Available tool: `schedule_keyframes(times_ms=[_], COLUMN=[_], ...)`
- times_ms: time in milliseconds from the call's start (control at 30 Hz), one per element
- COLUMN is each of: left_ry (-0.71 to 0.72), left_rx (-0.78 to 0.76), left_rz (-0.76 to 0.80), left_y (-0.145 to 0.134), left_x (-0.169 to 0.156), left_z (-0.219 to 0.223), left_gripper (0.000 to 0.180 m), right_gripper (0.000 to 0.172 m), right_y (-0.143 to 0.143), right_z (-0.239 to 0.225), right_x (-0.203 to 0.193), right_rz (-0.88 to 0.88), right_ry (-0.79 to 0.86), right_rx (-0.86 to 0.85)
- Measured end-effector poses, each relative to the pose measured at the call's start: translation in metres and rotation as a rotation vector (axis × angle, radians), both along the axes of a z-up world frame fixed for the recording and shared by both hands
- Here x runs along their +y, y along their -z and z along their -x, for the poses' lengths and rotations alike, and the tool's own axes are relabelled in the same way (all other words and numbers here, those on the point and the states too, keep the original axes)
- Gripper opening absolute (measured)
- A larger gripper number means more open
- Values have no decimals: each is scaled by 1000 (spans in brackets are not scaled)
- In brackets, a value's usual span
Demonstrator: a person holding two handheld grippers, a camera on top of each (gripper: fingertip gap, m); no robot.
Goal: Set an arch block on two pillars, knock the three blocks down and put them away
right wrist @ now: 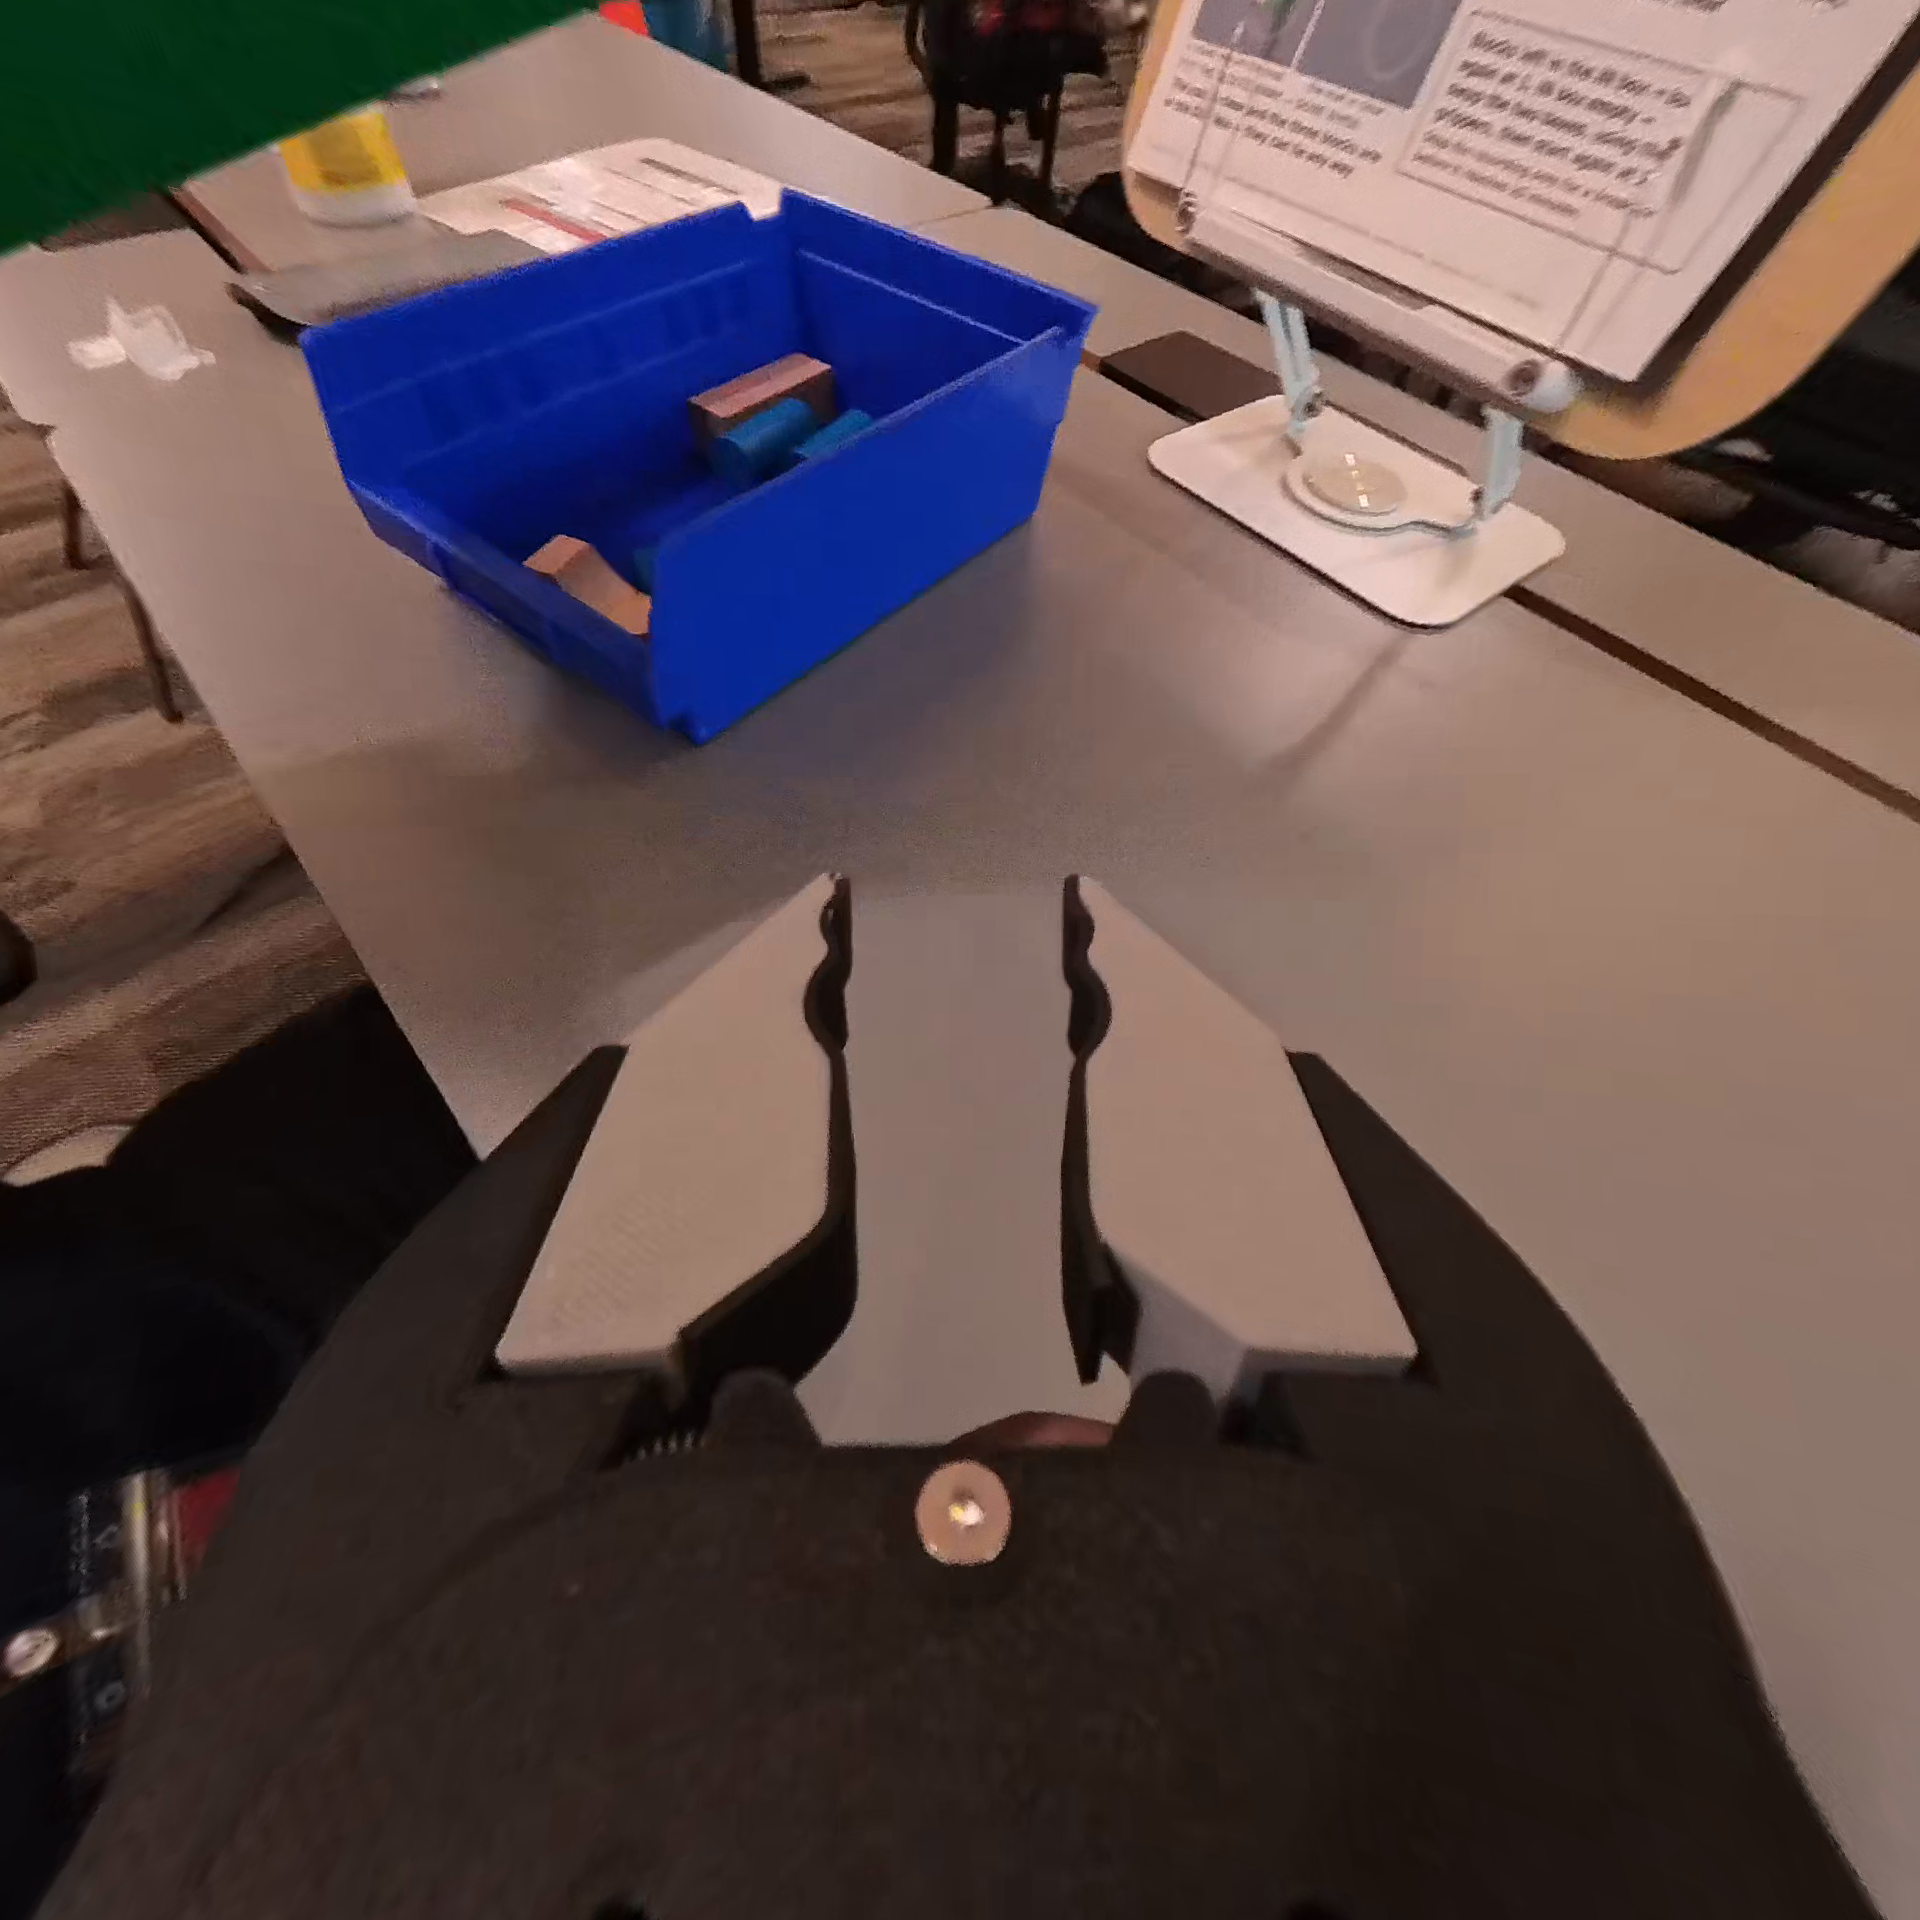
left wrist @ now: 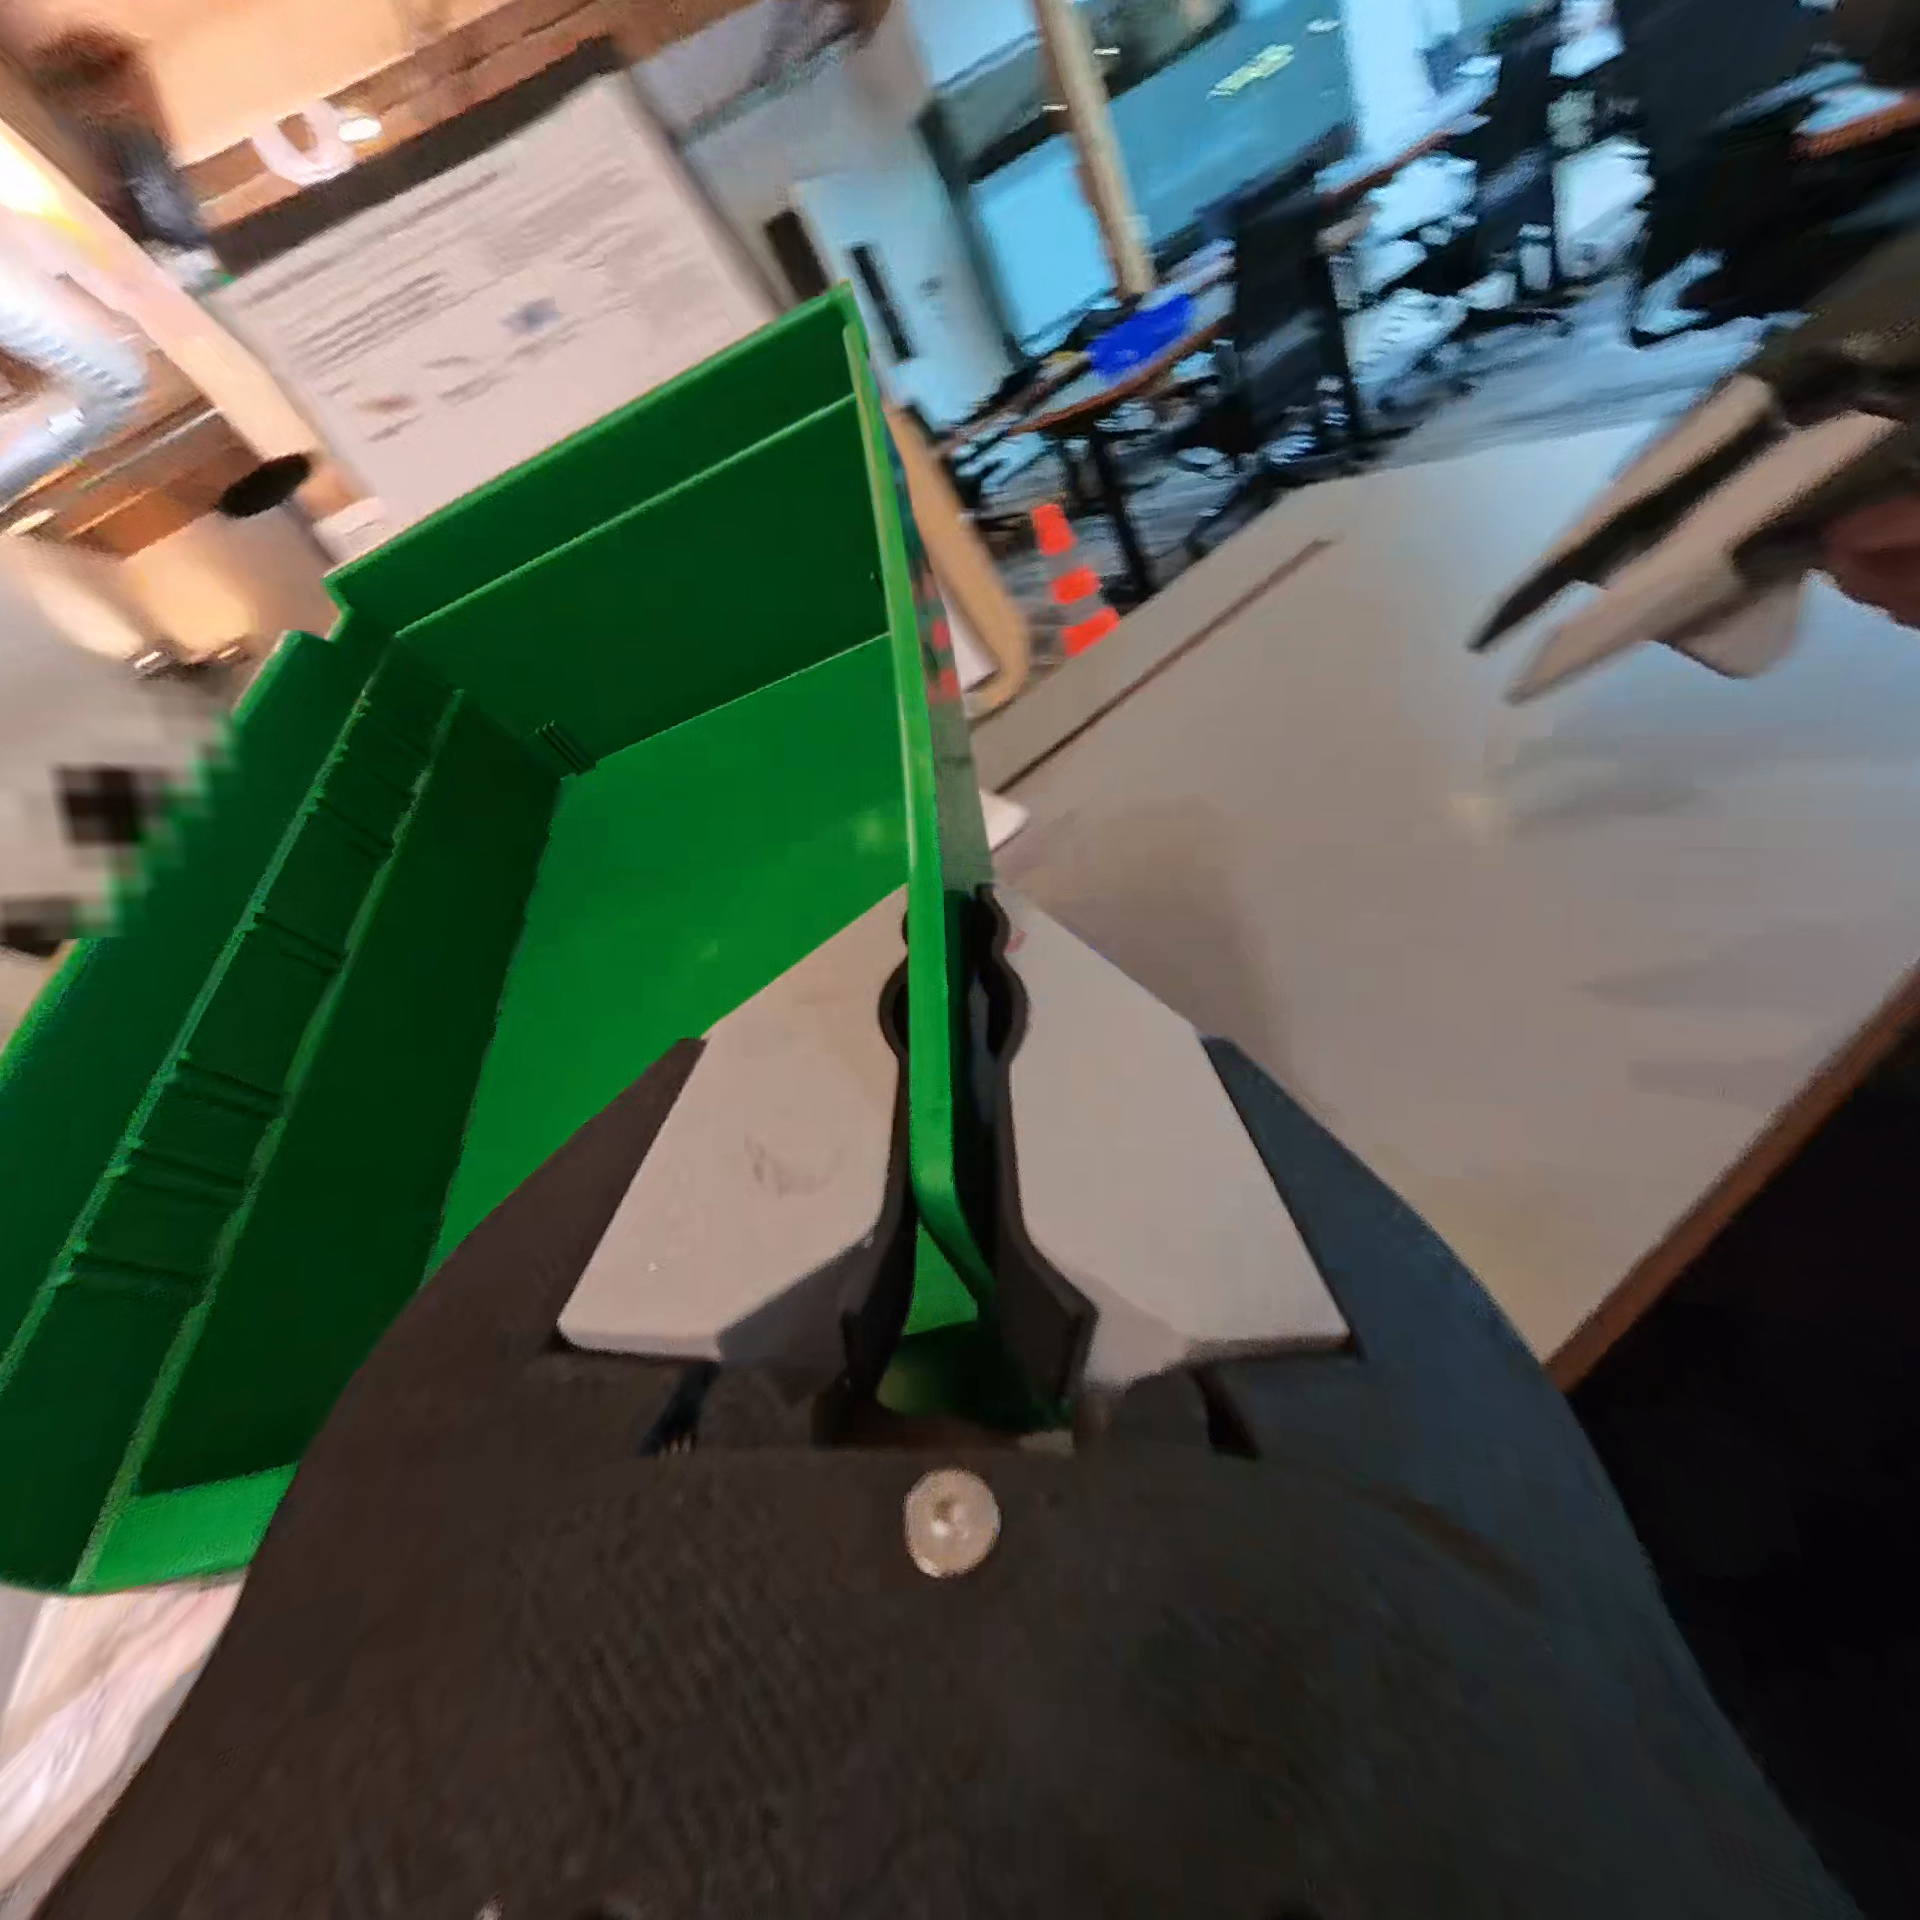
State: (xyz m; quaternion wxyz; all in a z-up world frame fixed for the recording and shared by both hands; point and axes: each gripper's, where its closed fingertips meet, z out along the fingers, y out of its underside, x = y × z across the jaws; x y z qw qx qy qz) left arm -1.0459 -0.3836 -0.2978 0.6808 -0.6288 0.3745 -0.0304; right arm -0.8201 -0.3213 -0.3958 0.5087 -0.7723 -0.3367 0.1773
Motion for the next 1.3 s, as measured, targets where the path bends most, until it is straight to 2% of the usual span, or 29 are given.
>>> schedule_keyframes(times_ms=[100,200,267,400,500,533,600,700,900,1067,1300], left_ry=[165,288,322,276,282,282,288,321,311,250,21], left_rx=[50,86,101,120,92,96,82,44,16,-42,-54], left_rz=[38,99,151,277,403,423,424,443,509,492,467], left_y=[18,48,74,133,176,185,183,168,167,159,174], left_x=[-10,-12,-7,14,28,31,32,23,12,0,30], left_z=[-85,-157,-195,-258,-298,-308,-316,-305,-230,-158,-74], left_gripper=[4,5,5,4,6,9,16,38,58,52,51], right_gripper=[38,37,38,38,40,41,43,44,48,52,54], right_y=[-22,-47,-55,-48,-36,-29,-13,2,25,49,59], right_z=[-53,-95,-115,-132,-121,-115,-107,-100,-36,15,34], right_x=[-2,-17,-27,-29,-22,-20,-15,-9,-24,-34,-45], right_rz=[-99,-149,-146,-81,-32,-6,30,40,113,114,68], right_ry=[144,228,247,284,244,234,228,252,67,-39,-91], right_rx=[-77,-29,26,75,96,93,47,-53,-106,-205,-319])
